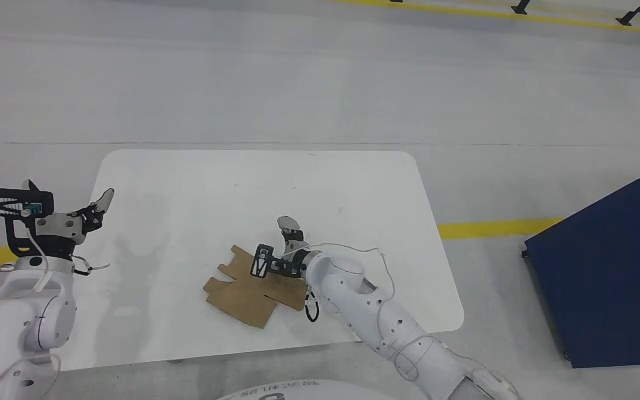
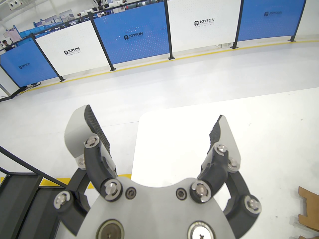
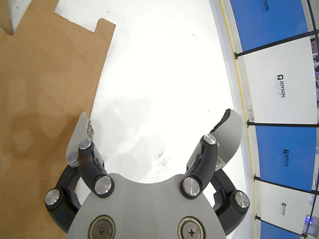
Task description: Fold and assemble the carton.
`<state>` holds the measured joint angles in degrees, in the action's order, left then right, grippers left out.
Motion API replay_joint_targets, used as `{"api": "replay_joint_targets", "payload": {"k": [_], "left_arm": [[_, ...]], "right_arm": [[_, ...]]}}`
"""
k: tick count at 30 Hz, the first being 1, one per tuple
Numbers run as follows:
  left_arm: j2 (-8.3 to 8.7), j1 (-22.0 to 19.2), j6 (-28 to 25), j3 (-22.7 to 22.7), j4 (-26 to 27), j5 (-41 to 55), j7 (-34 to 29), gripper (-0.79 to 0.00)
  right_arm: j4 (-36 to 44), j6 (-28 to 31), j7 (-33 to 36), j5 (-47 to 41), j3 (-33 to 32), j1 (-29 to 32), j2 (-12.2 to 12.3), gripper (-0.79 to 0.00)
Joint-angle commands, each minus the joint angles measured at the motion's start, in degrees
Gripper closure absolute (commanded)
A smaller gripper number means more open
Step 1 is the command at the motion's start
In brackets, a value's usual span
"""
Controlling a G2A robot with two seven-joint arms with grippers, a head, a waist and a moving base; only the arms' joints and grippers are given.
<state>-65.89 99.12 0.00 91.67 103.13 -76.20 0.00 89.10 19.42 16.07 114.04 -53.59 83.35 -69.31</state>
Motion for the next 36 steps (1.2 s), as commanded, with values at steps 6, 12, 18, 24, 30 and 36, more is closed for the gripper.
{"api": "replay_joint_targets", "payload": {"k": [6, 12, 18, 24, 30, 36], "left_arm": [[0.00, 0.00, 0.00, 0.00, 0.00, 0.00, 0.00, -0.785], [0.00, 0.00, 0.00, 0.00, 0.00, 0.00, 0.00, -0.785], [0.00, 0.00, 0.00, 0.00, 0.00, 0.00, 0.00, -0.785], [0.00, 0.00, 0.00, 0.00, 0.00, 0.00, 0.00, -0.785], [0.00, 0.00, 0.00, 0.00, 0.00, 0.00, 0.00, -0.785], [0.00, 0.00, 0.00, 0.00, 0.00, 0.00, 0.00, -0.785]], "right_arm": [[0.09, -0.20, -0.30, -1.26, -0.98, 0.07, 0.03, -0.785], [-0.03, 0.42, 1.05, 0.47, 0.28, 0.29, -0.11, -0.785], [0.48, 4.22, -1.12, 0.99, 1.31, 0.77, 0.09, -0.785], [1.76, 6.79, -0.37, 2.79, 2.86, 1.62, 0.21, -0.785], [3.14, 7.30, -0.36, 4.40, 4.60, 2.60, 0.21, -0.785], [4.32, 9.92, -3.77, 5.68, 5.47, 3.40, 0.65, -0.785]]}}
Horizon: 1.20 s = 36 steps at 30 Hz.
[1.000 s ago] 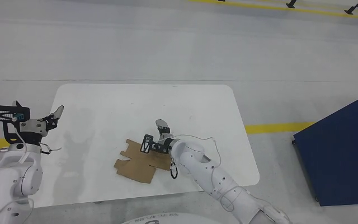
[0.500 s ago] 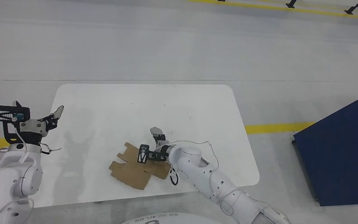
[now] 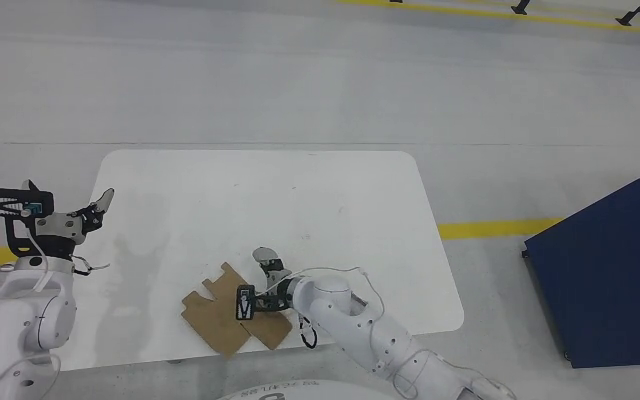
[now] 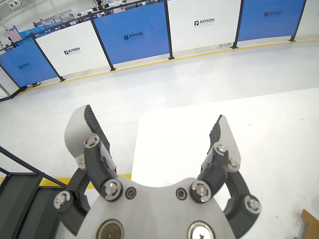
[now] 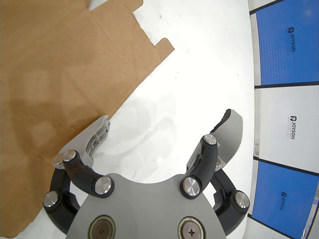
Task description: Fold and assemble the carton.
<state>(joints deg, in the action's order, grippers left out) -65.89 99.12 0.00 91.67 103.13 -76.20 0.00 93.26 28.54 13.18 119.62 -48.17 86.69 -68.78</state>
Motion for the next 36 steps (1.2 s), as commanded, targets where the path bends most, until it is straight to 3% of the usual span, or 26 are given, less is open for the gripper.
{"api": "replay_joint_targets", "payload": {"k": [1, 18, 24, 30, 33, 36], "left_arm": [[0.00, 0.00, 0.00, 0.00, 0.00, 0.00, 0.00, -0.785], [0.00, 0.00, 0.00, 0.00, 0.00, 0.00, 0.00, -0.785], [0.01, 0.01, -0.26, -0.04, -0.04, -0.32, 0.01, -0.785], [0.99, 2.31, -10.53, 1.52, 0.54, -8.52, 2.13, -0.785], [1.86, 3.79, -17.50, 6.10, 0.58, -10.60, 5.82, -0.785], [1.94, 3.94, -18.11, 6.66, 0.57, -10.63, 6.32, -0.785]], "right_arm": [[0.29, 1.37, -1.80, 0.05, -0.06, 0.12, 0.24, -0.785], [3.44, -8.16, -12.84, -7.08, -10.31, 7.38, 2.50, -0.785], [3.79, -11.12, -21.07, -10.14, -15.56, 11.21, 3.62, -0.785], [3.75, -11.29, -22.44, -10.76, -16.57, 11.91, 3.83, -0.785], [3.75, -11.29, -22.44, -10.76, -16.57, 11.91, 3.83, -0.785], [3.75, -11.29, -22.44, -10.76, -16.57, 11.91, 3.83, -0.785]]}}
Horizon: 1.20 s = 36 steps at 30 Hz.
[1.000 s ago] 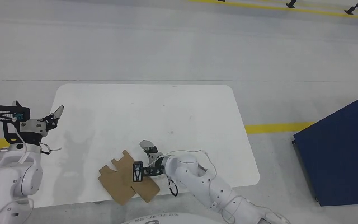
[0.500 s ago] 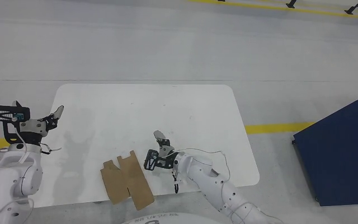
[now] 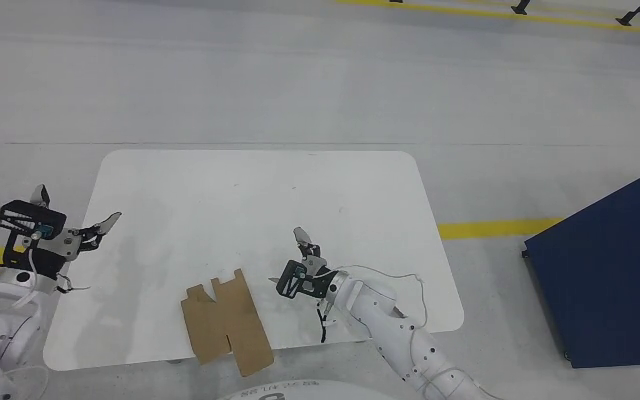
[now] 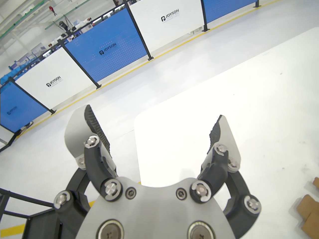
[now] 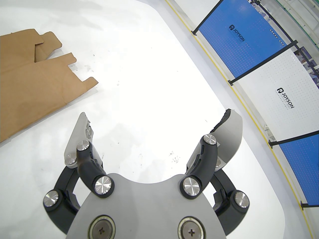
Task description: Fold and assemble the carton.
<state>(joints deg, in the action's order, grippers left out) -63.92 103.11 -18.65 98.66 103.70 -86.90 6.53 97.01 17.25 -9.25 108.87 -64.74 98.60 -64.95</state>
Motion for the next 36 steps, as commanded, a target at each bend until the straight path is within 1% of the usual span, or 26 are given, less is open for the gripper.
{"api": "replay_joint_targets", "payload": {"k": [1, 14, 15, 16, 17, 18, 19, 20, 21, 23, 25, 26, 36], "left_arm": [[-0.03, -0.05, 0.55, -0.32, 0.00, 0.07, -0.21, -0.785], [-0.02, -0.09, 0.94, -0.30, 0.04, -0.45, -0.23, -0.785], [0.00, 0.21, 3.79, -0.69, 0.42, -5.20, 0.23, -0.785], [-0.07, 1.25, 7.78, -2.14, 0.53, -11.24, 1.21, -0.785], [-0.23, 2.65, 6.61, -4.89, 0.12, -12.05, 3.07, -0.785], [-0.21, 3.64, 4.40, -5.25, -0.20, -10.60, 4.94, -0.785], [-0.07, 4.59, 3.14, -4.68, -0.53, -10.93, 6.21, -0.785], [0.14, 5.78, 0.56, -4.51, -0.65, -11.91, 7.61, -0.785], [0.46, 6.94, -3.14, -4.20, -0.71, -13.04, 9.32, -0.785], [1.31, 9.18, -9.29, -3.05, -0.84, -18.85, 13.32, -0.785], [2.10, 11.57, -12.35, -2.45, -1.11, -25.71, 18.28, -0.785], [2.43, 12.76, -12.64, -2.21, -1.39, -28.50, 21.07, -0.785], [2.43, 12.76, -12.64, -2.21, -1.39, -28.50, 21.07, -0.785]], "right_arm": [[0.00, 0.00, -0.01, 0.00, 0.00, 0.00, 0.00, -0.785], [0.00, 0.00, -0.01, 0.00, 0.00, 0.00, 0.00, -0.785], [0.00, 0.00, -0.01, 0.00, 0.00, 0.00, 0.00, -0.785], [0.00, 0.00, -0.01, 0.00, 0.00, 0.00, 0.00, -0.785], [0.00, 0.00, -0.01, 0.00, 0.00, 0.00, 0.00, -0.785], [0.00, 0.00, -0.01, 0.00, 0.00, 0.00, 0.00, -0.785], [0.00, 0.00, -0.01, 0.00, 0.00, 0.00, 0.00, -0.785], [0.00, 0.00, -0.01, 0.00, 0.00, 0.00, 0.00, -0.785], [0.00, 0.00, -0.01, 0.00, 0.00, 0.00, 0.00, -0.785], [0.00, 0.00, -0.01, 0.00, 0.00, 0.00, 0.00, -0.785], [0.00, 0.00, -0.01, 0.00, 0.00, 0.00, 0.00, -0.785], [0.00, 0.00, -0.01, 0.00, 0.00, 0.00, 0.00, -0.785], [0.00, 0.00, -0.01, 0.00, 0.00, 0.00, 0.00, -0.785]]}}
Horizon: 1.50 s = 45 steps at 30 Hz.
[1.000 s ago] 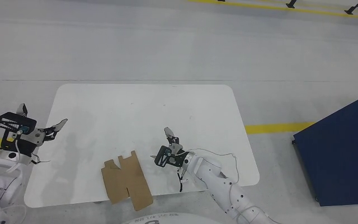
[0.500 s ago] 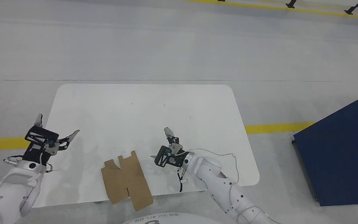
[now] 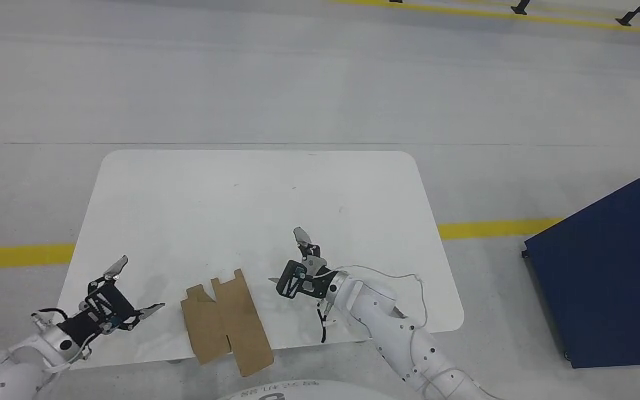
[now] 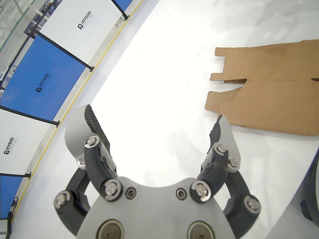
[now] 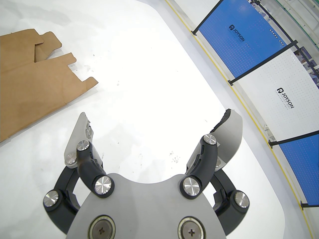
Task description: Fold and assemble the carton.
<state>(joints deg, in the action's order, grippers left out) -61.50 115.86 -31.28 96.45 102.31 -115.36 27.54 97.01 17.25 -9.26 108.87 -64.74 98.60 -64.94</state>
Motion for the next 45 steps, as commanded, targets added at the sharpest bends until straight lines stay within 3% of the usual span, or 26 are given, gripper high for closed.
{"api": "replay_joint_targets", "payload": {"k": [1, 4, 7, 13, 19, 22, 25, 30, 32, 36, 45], "left_arm": [[0.00, 0.01, -0.01, 0.00, 0.00, -0.04, 0.05, -0.785], [0.04, 0.06, -0.24, -0.37, 0.19, -0.82, -0.08, -0.785], [0.48, 0.49, 1.72, -4.15, 0.95, -11.65, -0.16, -0.785], [1.80, 5.28, 10.88, -3.56, -1.85, -22.21, 13.14, -0.785], [2.86, 13.42, 20.68, -2.37, 0.41, -31.39, 21.38, -0.785], [2.88, 15.81, 24.29, -3.41, 2.06, -33.94, 19.74, -0.785], [2.46, 16.85, 28.12, -6.14, 3.51, -36.17, 13.11, -0.785], [2.27, 16.07, 27.53, -10.87, 4.35, -41.21, 7.86, -0.785], [2.32, 15.07, 25.83, -12.25, 4.15, -42.93, 7.02, -0.363], [2.47, 13.21, 22.86, -14.41, 3.47, -45.52, 6.27, -0.317], [2.88, 10.77, 20.20, -15.69, 1.94, -45.13, 5.77, -0.314]], "right_arm": [[0.00, 0.00, 0.00, 0.00, 0.00, 0.00, 0.00, -0.785], [0.00, 0.00, 0.00, 0.00, 0.00, 0.00, 0.00, -0.785], [0.00, 0.00, 0.00, 0.00, 0.00, 0.00, 0.00, -0.785], [0.00, 0.00, 0.00, 0.00, 0.00, 0.00, 0.00, -0.785], [0.00, 0.00, 0.00, 0.00, 0.00, 0.00, 0.00, -0.785], [0.00, 0.00, 0.00, 0.00, 0.00, 0.00, 0.00, -0.785], [0.00, 0.00, 0.00, 0.00, 0.00, 0.00, 0.00, -0.785], [0.00, 0.00, 0.00, 0.00, 0.00, 0.00, 0.00, -0.785], [0.00, 0.00, 0.00, 0.00, 0.00, 0.00, 0.00, -0.785], [0.00, 0.00, 0.00, 0.00, 0.00, 0.00, 0.00, -0.785], [0.00, 0.00, 0.00, 0.00, 0.00, 0.00, 0.00, -0.785]]}}
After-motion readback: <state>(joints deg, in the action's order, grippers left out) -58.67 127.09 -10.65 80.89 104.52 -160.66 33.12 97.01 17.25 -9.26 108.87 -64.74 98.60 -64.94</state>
